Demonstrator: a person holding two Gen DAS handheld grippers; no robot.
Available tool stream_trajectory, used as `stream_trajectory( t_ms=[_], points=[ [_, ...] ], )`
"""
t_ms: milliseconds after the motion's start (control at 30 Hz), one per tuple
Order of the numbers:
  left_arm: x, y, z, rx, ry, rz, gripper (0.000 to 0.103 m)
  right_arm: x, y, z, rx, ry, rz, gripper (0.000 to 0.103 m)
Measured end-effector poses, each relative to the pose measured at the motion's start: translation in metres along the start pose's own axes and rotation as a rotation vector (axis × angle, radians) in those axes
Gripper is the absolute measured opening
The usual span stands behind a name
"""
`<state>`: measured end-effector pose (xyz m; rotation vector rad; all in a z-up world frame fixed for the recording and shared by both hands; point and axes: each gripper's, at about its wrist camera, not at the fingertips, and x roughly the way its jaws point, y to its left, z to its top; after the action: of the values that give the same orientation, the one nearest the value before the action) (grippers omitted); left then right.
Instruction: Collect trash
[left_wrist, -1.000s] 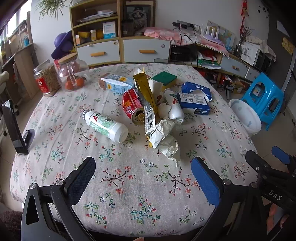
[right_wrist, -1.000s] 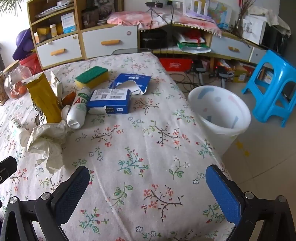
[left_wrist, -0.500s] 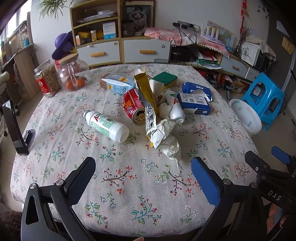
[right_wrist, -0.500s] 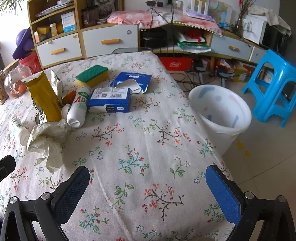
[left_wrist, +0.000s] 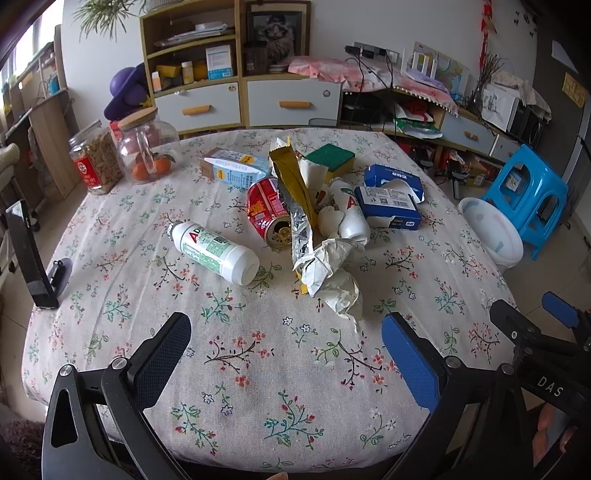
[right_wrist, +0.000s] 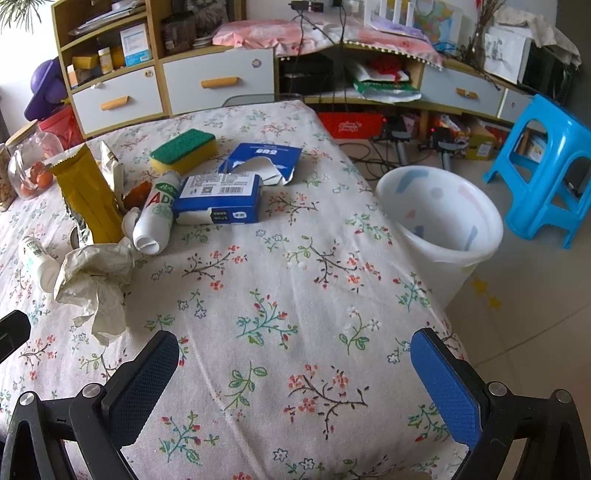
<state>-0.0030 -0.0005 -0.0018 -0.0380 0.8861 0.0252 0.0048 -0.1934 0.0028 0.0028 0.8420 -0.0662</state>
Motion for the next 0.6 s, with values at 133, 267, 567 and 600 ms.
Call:
stream_trajectory(
  t_ms=[133, 267, 567, 600],
  points=[
    [-0.0021, -0.0004, -0.0005, 0.001, -0.005, 0.0, 0.103, 0.0005, 0.0001, -0.0002, -0.001, 0.001, -0.002, 0.103],
    [-0.0023, -0.0007, -0.0011, 0.001, -0.006, -0.001, 0.103, 0.0024, -0.0001, -0.0008, 0.002, 0.006, -0.001, 0.103],
    [-0.0023, -0.001, -0.0015, 0.002, -0.007, 0.0, 0.103, 0.0032, 0.0, -0.0018, 0.002, 0.008, 0.0, 0.103],
    [-0.0022, -0.0009, -0.0014, 0.001, -0.007, 0.0, 0.103, 0.0032, -0.0001, -0.0019, 0.002, 0.008, 0.0, 0.103]
  ],
)
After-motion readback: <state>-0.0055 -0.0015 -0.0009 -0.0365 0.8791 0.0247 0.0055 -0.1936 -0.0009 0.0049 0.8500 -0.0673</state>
